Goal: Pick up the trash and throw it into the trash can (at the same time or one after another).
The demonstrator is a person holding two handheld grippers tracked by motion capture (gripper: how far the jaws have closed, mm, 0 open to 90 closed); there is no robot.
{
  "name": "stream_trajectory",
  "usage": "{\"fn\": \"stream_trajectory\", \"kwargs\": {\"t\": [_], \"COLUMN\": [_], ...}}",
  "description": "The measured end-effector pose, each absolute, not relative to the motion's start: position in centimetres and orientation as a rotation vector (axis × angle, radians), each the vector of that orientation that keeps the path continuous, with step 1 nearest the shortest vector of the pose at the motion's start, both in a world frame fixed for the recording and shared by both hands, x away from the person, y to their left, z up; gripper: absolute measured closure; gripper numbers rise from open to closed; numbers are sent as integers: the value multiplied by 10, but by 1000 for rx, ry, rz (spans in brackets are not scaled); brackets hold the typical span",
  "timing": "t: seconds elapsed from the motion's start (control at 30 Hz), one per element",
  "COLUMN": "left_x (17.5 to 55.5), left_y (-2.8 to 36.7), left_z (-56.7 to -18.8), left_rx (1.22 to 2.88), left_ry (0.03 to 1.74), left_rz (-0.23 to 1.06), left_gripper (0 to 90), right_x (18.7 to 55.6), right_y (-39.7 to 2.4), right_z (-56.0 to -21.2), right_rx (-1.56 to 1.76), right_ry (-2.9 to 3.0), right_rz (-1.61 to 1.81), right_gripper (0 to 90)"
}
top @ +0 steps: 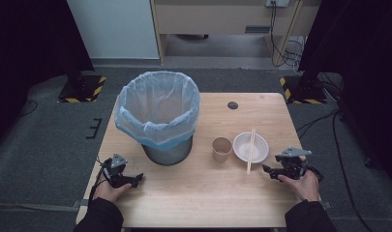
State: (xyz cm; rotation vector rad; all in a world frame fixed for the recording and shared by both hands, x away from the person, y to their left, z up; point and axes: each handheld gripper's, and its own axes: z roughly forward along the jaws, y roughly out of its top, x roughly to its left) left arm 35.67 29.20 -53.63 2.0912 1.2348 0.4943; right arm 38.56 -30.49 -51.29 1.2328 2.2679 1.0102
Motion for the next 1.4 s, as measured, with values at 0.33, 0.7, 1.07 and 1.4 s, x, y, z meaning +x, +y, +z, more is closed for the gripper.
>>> {"fn": "stream_trajectory", "kwargs": {"t": [0.33,0.7,1.07,1.4], "left_x": [355,356,356,356], "left_y": [290,290,290,289], "left_z": [-536,-536,-536,-536], "left_rx": [2087,2090,2093,2092], "left_ry": [1244,1241,1232,1234], "left_rz": [500,499,496,498], "left_gripper": [0,0,0,0], "right_x": [377,377,380,394], "right_y": [-307,-293,-269,-248], "right_z": [-474,-437,-395,-362], "right_rx": [1229,1135,1027,958], "right_ry": [2103,2069,2052,2056], "right_rz": [1093,1191,1273,1294], "right_gripper": [295,312,322,326]}}
